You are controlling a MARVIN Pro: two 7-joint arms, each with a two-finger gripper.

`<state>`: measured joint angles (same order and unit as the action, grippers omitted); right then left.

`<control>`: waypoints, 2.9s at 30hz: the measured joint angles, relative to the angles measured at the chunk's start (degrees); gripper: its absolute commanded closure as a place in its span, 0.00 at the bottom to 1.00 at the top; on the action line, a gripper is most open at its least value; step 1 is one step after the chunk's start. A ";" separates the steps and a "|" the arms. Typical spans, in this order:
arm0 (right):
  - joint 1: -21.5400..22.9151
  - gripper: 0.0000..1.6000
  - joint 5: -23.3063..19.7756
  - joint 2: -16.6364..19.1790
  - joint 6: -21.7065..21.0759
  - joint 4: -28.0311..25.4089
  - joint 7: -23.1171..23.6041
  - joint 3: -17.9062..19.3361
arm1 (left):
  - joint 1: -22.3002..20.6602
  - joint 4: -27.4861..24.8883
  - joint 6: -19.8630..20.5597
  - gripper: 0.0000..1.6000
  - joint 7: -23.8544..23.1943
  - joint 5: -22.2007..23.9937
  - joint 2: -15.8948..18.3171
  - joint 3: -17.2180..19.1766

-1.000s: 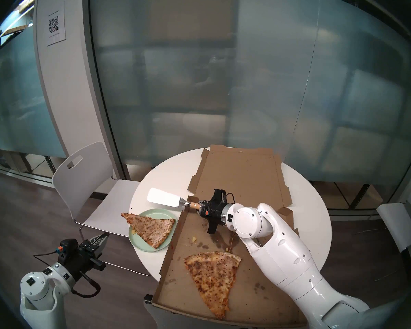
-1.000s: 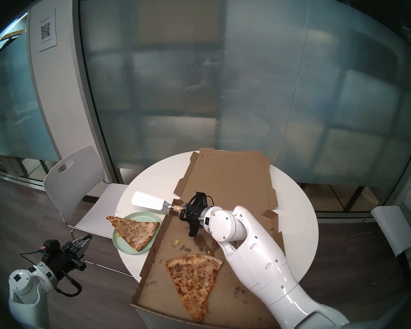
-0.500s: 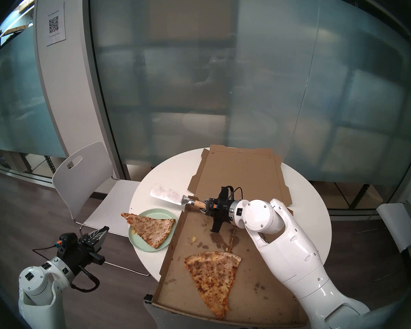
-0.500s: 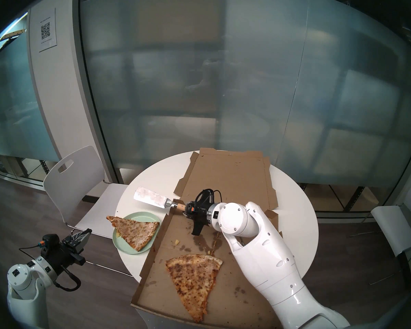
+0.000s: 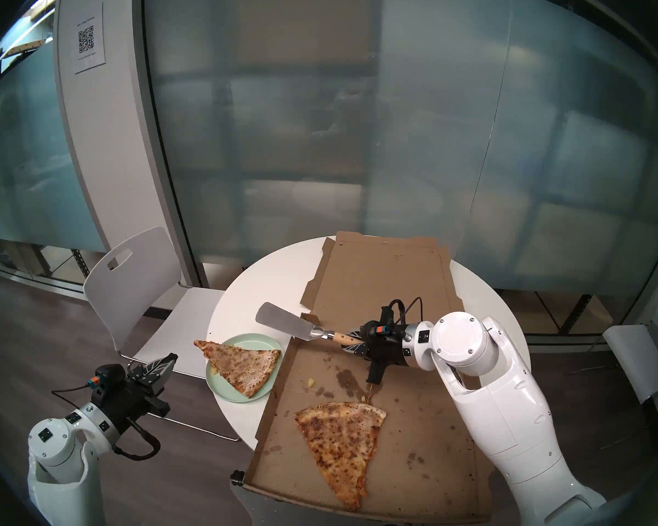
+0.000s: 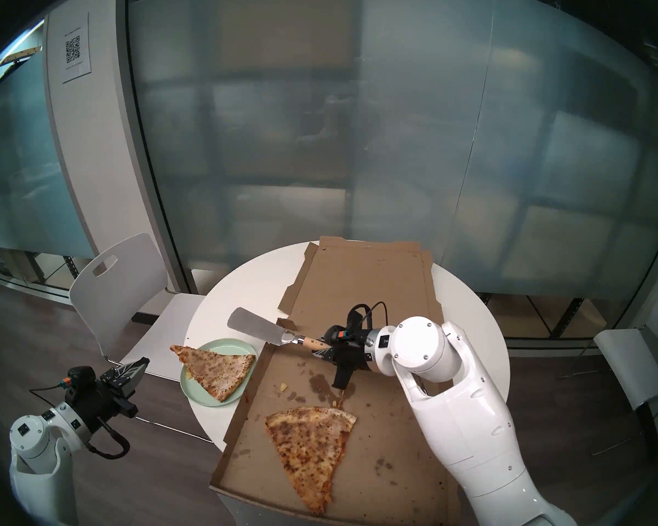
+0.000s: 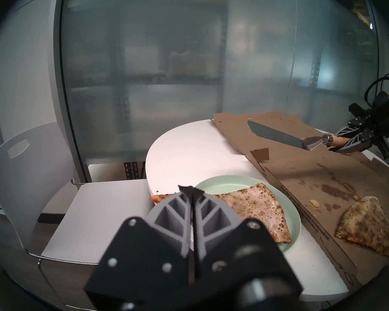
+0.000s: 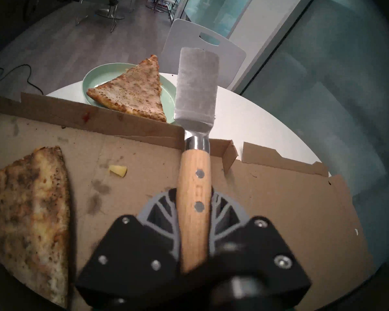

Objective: Put pizza slice onto the plate

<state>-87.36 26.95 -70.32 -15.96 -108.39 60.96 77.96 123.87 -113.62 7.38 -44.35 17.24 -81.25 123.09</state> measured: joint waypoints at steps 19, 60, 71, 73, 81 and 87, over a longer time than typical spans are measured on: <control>-13.42 1.00 -5.63 4.93 -2.45 -11.93 6.07 14.75 | -0.40 -4.55 3.59 0.85 -1.16 0.82 -1.91 -3.70; -36.57 1.00 -10.97 2.57 6.31 -16.57 11.04 42.42 | -6.40 -4.22 6.70 0.84 -1.96 -6.32 -1.35 -14.90; -41.22 1.00 -11.87 -0.46 10.21 -15.84 10.88 47.20 | -8.70 -2.67 6.88 0.85 -2.25 -7.71 -0.94 -17.34; -41.73 1.00 -11.92 -0.94 10.75 -15.69 10.68 47.57 | -9.02 -2.42 6.81 0.85 -2.31 -7.81 -0.89 -17.62; -43.25 1.00 -11.93 -2.31 12.47 -14.78 10.03 48.45 | -9.92 -1.89 6.75 0.82 -2.44 -7.85 -0.74 -18.20; -43.95 1.00 -11.72 -2.96 13.28 -14.28 9.64 48.31 | -10.02 -1.88 6.72 0.78 -2.44 -7.84 -0.72 -18.18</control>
<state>-131.31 15.23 -73.28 -2.68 -122.67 70.59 126.27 113.85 -115.49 14.10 -46.79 9.39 -81.97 104.91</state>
